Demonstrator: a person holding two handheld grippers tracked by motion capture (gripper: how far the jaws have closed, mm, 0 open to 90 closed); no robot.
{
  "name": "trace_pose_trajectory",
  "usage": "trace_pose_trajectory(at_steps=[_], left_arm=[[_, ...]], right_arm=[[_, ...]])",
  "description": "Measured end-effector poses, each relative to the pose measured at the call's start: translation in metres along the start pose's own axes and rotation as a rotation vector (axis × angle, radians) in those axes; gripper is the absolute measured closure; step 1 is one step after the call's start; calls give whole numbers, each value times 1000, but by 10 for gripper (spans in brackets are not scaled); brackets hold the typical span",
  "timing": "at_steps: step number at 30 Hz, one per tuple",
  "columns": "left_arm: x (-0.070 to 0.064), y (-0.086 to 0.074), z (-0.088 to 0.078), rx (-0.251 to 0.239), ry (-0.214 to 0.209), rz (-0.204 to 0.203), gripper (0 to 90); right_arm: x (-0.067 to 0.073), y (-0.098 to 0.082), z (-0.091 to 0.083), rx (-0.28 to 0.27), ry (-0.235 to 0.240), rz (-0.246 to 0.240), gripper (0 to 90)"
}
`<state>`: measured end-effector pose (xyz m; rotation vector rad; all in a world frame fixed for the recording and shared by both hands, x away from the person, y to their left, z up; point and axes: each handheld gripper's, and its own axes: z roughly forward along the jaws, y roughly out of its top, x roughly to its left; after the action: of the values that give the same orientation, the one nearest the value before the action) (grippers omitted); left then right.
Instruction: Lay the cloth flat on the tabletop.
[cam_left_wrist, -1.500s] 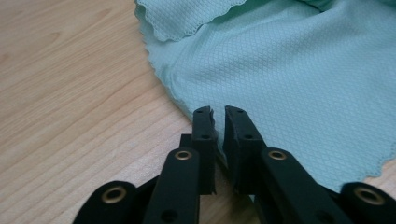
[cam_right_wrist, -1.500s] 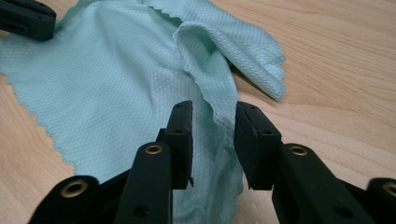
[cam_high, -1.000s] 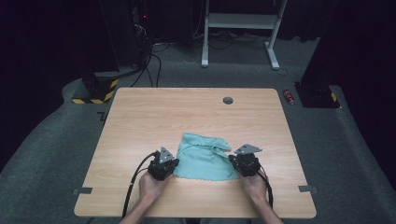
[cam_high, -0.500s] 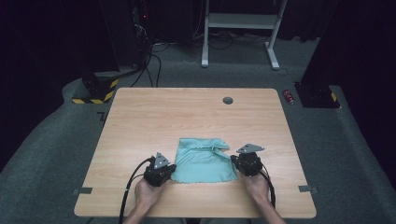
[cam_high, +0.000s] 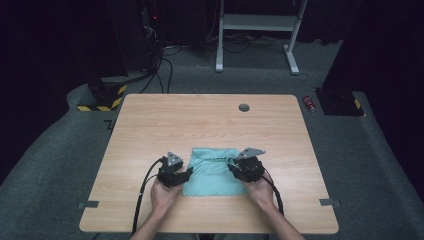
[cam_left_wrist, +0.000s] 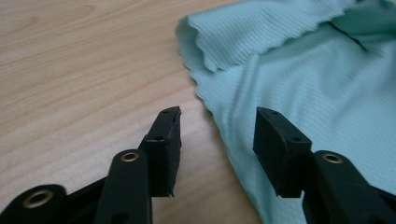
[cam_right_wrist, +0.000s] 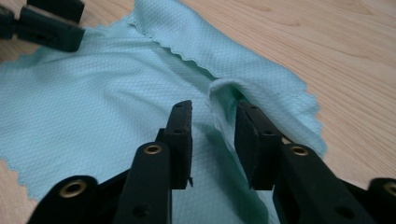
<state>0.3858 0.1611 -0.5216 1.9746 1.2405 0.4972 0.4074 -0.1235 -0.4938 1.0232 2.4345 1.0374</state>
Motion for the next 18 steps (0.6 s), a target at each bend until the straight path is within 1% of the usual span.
trace_pose_trajectory(at_steps=[2, 4, 5, 7, 9, 10, 11, 12, 15, 17, 18], left_arm=[[2, 2, 2, -9, 17, 1, 492], [3, 3, 5, -6, 27, 8, 481], [4, 2, 7, 1, 28, 1, 478], [4, 2, 8, -8, 38, 9, 466], [2, 2, 9, -11, 48, 13, 459], [1, 2, 9, -8, 57, 23, 458], [1, 2, 9, -8, 58, 24, 456], [1, 2, 9, -7, 58, 19, 453], [1, 2, 10, -8, 61, 20, 448], [1, 2, 10, -8, 61, 20, 448], [1, 2, 10, -8, 62, 19, 447]], right_arm=[[2, 2, 4, 17, -3, -21, 756], [3, 4, 7, 33, -12, -33, 864], [1, 5, 7, 32, -19, -38, 900], [-2, 5, 4, 23, -24, -34, 900], [-7, 5, 2, 27, -36, -29, 900], [-11, 5, -1, 29, -44, -28, 900], [-15, 4, -3, 27, -52, -21, 900], [-20, 4, -7, 24, -60, -6, 900], [-36, 0, -15, 15, -88, 37, 900], [-43, -2, -16, 24, -99, 69, 900], [-46, -3, -16, 30, -103, 77, 900]])
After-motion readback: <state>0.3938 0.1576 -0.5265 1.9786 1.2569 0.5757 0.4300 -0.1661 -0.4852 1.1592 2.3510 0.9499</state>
